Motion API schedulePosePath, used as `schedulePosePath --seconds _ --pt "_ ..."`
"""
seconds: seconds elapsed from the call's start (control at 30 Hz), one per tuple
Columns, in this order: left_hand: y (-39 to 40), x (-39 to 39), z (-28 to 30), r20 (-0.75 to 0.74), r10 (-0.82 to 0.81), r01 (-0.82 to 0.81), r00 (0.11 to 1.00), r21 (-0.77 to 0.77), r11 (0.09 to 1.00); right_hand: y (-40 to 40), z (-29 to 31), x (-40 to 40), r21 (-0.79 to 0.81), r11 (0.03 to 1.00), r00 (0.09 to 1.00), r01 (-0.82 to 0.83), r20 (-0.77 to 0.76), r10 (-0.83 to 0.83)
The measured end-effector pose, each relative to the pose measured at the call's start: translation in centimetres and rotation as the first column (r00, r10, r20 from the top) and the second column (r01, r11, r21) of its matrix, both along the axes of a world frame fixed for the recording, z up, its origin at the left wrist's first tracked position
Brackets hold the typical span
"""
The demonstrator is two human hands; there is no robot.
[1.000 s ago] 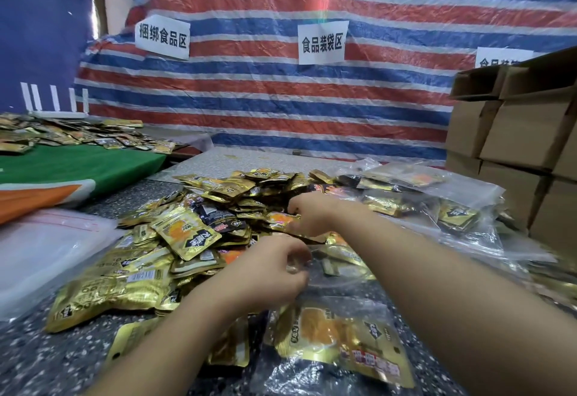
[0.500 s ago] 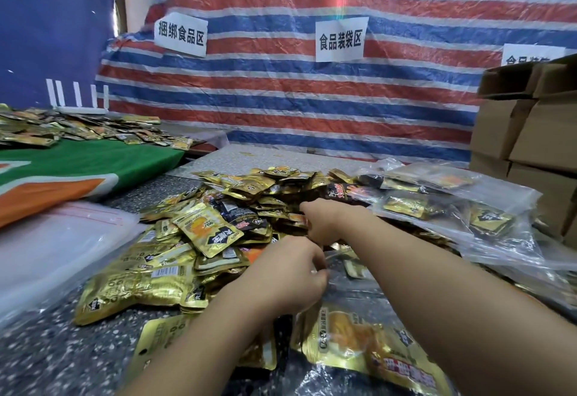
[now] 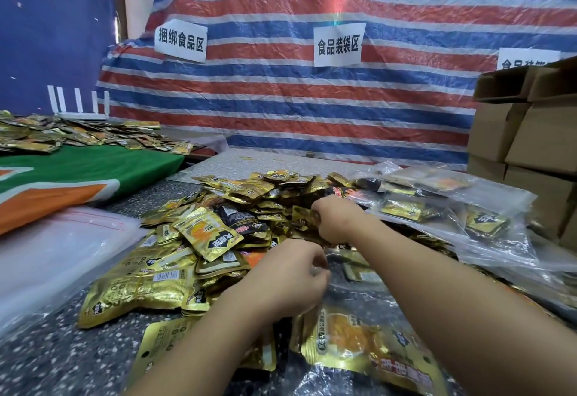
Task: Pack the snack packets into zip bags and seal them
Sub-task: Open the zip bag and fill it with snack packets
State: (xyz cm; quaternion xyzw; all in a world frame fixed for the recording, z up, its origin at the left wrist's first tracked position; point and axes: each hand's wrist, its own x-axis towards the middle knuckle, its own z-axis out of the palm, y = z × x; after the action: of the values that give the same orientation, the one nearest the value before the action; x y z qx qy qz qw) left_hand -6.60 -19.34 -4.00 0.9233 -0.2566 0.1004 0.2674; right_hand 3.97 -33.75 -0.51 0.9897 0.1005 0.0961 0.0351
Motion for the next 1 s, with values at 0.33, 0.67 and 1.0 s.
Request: schedulePosePath --seconds 0.33,0.67,1.0 --pt "-0.2 -0.4 0.8 -0.028 -0.051 0.044 0.998 -0.202 0.978 -6.5 5.6 -10.5 0.964 0.041 0.955 -0.263 0.254 0.155" --pt "-0.3 -1.2 1.4 -0.028 -0.073 0.059 0.997 -0.329 0.942 -8.3 0.8 -16.2 0.933 -0.055 0.933 -0.354 0.357 0.039" --pt "-0.5 -1.9 2.1 0.044 -0.143 0.149 0.989 -0.384 0.911 -8.1 -1.0 -16.7 0.743 0.527 0.909 -0.412 0.375 0.181"
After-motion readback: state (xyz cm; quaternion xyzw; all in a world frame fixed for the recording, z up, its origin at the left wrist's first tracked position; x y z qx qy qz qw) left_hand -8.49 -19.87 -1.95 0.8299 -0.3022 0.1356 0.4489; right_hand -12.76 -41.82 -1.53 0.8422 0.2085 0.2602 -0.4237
